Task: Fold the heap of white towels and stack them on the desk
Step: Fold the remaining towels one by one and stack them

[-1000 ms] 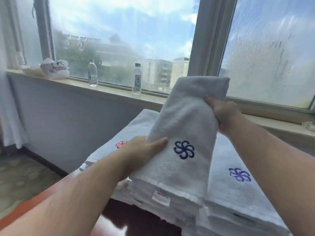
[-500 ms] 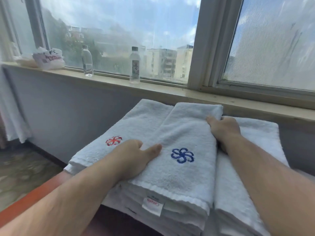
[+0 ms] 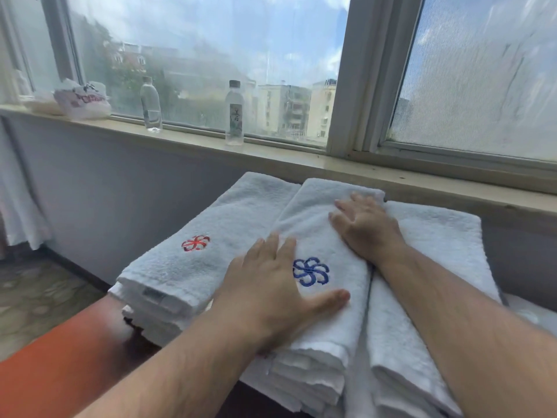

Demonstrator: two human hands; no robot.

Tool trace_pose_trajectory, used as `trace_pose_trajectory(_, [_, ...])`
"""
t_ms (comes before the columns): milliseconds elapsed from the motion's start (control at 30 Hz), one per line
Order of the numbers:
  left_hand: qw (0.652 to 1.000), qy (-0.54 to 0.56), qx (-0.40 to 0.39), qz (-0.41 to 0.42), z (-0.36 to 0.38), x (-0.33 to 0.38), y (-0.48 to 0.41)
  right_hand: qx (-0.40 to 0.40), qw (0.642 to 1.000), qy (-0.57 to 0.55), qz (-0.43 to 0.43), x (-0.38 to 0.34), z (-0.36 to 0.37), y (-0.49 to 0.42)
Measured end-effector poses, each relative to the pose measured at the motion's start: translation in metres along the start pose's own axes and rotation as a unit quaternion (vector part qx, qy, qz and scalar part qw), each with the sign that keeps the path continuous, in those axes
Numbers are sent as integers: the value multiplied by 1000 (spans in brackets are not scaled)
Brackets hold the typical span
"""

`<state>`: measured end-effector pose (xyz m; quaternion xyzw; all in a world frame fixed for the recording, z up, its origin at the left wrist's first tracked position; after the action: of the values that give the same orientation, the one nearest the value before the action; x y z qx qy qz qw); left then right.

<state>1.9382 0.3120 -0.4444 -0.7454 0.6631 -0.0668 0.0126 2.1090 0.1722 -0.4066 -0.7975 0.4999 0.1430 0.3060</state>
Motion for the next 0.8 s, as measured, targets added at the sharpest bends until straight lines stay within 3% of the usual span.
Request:
trace_pose_trajectory(67, [1000,9,9,-4,4,-3,-1,-52,998,24,22,7,12,-7])
trace_pose_trajectory(233, [999,24,17,-14,8,-4,-6,-89,993,46,64,16,25,-19])
trace_pose_trajectory(800, [1000,-2,-15,-18,9,-2,-8,-141,975,98,138,-8,9,27])
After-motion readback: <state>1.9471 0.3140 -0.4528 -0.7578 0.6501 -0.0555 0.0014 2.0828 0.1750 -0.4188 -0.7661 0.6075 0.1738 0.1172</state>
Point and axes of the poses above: each hand's wrist, its own y-axis away from the middle knuckle, its own z-axis out of the palm, x = y × z, the point moved 7 cm from there along -y, towards the middle knuckle, and after that the axes turned 15 degrees about -y, right-handed, at the moved point
